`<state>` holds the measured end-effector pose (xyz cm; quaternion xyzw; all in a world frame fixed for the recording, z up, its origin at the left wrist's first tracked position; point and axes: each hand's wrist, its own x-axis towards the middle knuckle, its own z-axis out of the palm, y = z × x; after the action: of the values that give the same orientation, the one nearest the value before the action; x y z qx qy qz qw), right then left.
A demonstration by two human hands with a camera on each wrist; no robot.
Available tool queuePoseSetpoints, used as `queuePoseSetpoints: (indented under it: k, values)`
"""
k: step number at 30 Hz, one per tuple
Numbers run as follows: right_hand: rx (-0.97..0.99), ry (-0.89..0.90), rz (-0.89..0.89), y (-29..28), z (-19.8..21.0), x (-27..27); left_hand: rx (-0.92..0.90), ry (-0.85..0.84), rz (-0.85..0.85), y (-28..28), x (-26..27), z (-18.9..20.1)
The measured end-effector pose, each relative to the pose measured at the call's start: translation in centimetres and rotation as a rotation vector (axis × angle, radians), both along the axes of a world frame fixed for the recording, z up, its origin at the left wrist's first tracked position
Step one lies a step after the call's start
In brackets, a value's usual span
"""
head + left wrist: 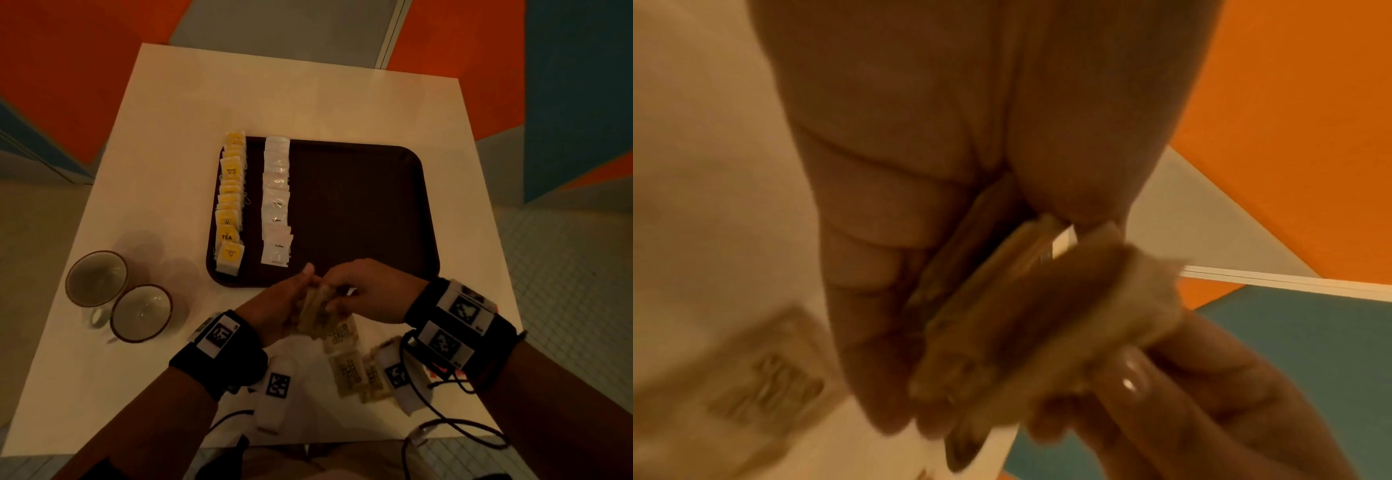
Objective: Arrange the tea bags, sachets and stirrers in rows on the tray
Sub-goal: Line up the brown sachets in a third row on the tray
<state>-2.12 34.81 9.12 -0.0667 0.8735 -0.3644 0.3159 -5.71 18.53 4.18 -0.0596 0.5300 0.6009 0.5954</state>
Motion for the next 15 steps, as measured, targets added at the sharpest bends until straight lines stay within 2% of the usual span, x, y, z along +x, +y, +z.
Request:
queuePoseSetpoints:
  k: [2, 4, 7, 9, 10, 13, 15]
  values:
    - [0.079, 0.016, 0.105, -0.6, 0.2, -0.5, 0.049, -0.126, -0.022, 0.4, 0.7, 0.1]
    - [0.112, 0.057, 0.139, -0.8, 0.1, -0.8, 0.089, -0.185, 0.016, 0.6, 0.9, 0.1]
    - [0.048, 0.15, 0.026, -0.5, -0.5, -0.8, 0.077, -0.139, 0.163, 0.5, 0.8, 0.2]
    - [-0.013, 0.212, -0.169, 0.1, -0.9, -0.6, 0.08, -0.108, 0.236, 0.3, 0.5, 0.0]
    - [-0.084, 0.21, -0.321, 0.5, -1.1, -0.4, 0.088, -0.106, 0.274, 0.1, 0.3, -0.1]
    - [-0.471, 0.019, -0.761, 1.3, -1.1, 0.6, 0.141, -0.158, 0.405, -0.3, -0.2, -0.1]
    - [-0.657, -0.148, -0.895, 1.2, -1.2, 1.3, 0.174, -0.185, 0.443, -0.5, -0.5, -0.1]
